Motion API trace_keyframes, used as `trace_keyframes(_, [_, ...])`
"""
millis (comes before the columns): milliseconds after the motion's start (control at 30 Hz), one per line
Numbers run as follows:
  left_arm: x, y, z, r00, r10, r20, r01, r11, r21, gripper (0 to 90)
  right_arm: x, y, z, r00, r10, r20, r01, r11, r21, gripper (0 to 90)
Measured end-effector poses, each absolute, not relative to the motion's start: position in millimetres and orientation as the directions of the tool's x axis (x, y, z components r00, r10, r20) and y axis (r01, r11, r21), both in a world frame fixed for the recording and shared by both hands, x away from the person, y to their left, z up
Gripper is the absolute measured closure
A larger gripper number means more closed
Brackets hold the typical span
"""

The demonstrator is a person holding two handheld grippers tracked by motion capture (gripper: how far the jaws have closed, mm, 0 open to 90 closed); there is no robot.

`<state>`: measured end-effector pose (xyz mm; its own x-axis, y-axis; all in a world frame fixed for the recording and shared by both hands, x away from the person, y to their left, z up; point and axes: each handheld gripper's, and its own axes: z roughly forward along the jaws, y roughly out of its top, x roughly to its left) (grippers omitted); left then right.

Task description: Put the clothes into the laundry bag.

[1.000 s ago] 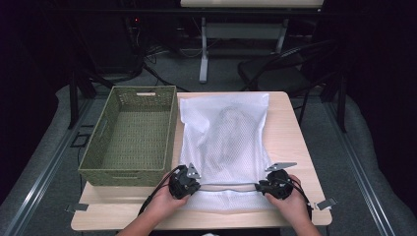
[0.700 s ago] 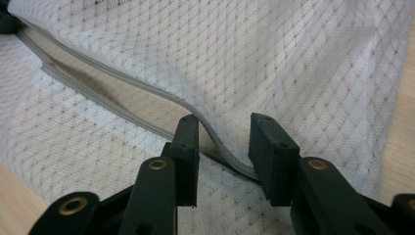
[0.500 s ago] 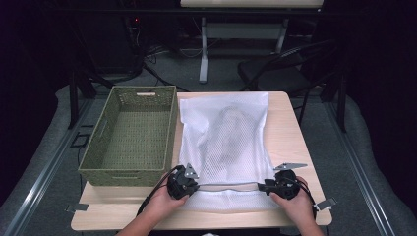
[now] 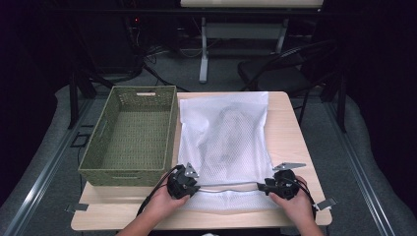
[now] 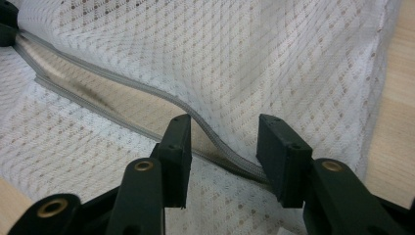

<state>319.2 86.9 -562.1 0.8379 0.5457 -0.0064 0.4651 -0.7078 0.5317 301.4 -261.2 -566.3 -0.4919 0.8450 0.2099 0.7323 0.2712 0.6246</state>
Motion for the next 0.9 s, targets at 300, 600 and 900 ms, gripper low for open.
trace_keyframes(300, [318, 87, -556, 0.835, 0.549, -0.026, 0.472, -0.691, 0.548, 65.6, 293, -256, -551, -0.518, 0.839, 0.168, 0.688, 0.291, 0.665, 55.0])
trace_keyframes(600, [313, 88, -539, 0.833, 0.551, -0.041, 0.457, -0.646, 0.611, 55.7, 284, -251, -537, -0.546, 0.823, 0.155, 0.651, 0.301, 0.696, 52.2])
trace_keyframes(900, [311, 92, -532, 0.835, 0.547, -0.052, 0.436, -0.602, 0.669, 48.2, 278, -238, -531, -0.582, 0.802, 0.136, 0.601, 0.311, 0.736, 51.8])
